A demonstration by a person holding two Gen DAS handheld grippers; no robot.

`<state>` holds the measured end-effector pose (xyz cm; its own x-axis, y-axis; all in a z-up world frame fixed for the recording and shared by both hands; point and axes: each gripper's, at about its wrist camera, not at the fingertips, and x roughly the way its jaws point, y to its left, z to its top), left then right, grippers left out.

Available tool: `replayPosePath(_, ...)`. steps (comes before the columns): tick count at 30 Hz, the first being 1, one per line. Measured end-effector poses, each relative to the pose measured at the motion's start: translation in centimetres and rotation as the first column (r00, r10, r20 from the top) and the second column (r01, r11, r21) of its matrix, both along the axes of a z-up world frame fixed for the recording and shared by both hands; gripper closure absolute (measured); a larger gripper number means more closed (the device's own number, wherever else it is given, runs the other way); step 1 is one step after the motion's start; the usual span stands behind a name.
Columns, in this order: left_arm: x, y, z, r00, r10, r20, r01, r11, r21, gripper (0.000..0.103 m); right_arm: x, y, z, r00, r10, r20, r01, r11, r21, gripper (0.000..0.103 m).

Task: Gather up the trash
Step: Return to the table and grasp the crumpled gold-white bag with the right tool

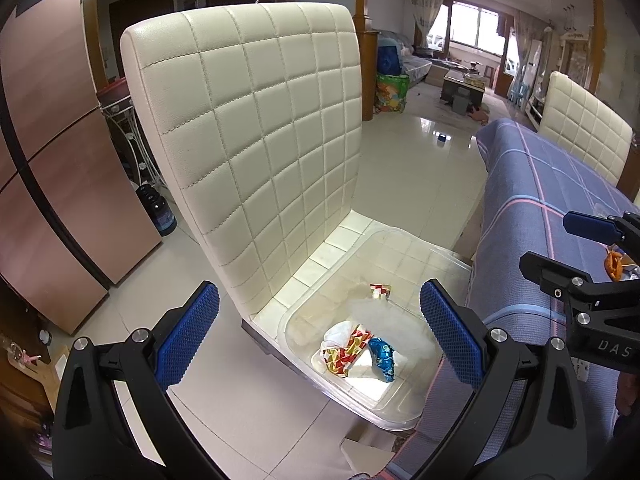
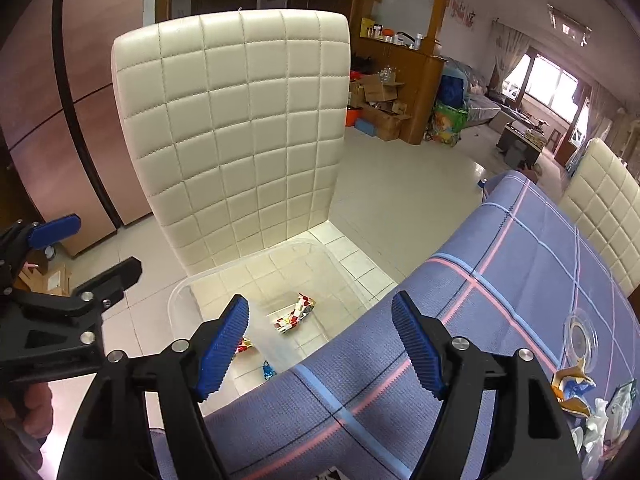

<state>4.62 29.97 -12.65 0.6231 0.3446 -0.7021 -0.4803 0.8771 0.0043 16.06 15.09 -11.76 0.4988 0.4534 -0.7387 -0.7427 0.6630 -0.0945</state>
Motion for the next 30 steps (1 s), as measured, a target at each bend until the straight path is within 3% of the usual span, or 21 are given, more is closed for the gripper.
replayPosePath(8,0.8,-2.8,1.2,0.998,-0.066,0.009,0.066,0.998,0.013,0.004,-1.0,-4.1,1.7,0.994,-0.083,0.065,0.083,0.997,0.01,0.031)
replayPosePath(18,2.9,-10.1,2.8,0.977,-0.214,0.012,0.214,0.976,0.029,0.004,-1.2,-14.8,3.2,0.957,-0.285,0.057,0.282,0.958,0.049,0.031)
replayPosePath(24,4.8,-16.8,3.1,0.939,-0.343,0.009,0.342,0.939,0.039,0.004,-0.7,-22.7,2.9,0.901,-0.43,0.06,0.429,0.903,0.03,0.031)
replayPosePath(30,7.2,-24.2,2.5,0.879,-0.477,-0.02,0.477,0.879,0.012,0.004,-0.6,-30.4,1.7,0.834,-0.552,0.013,0.551,0.834,0.022,0.031)
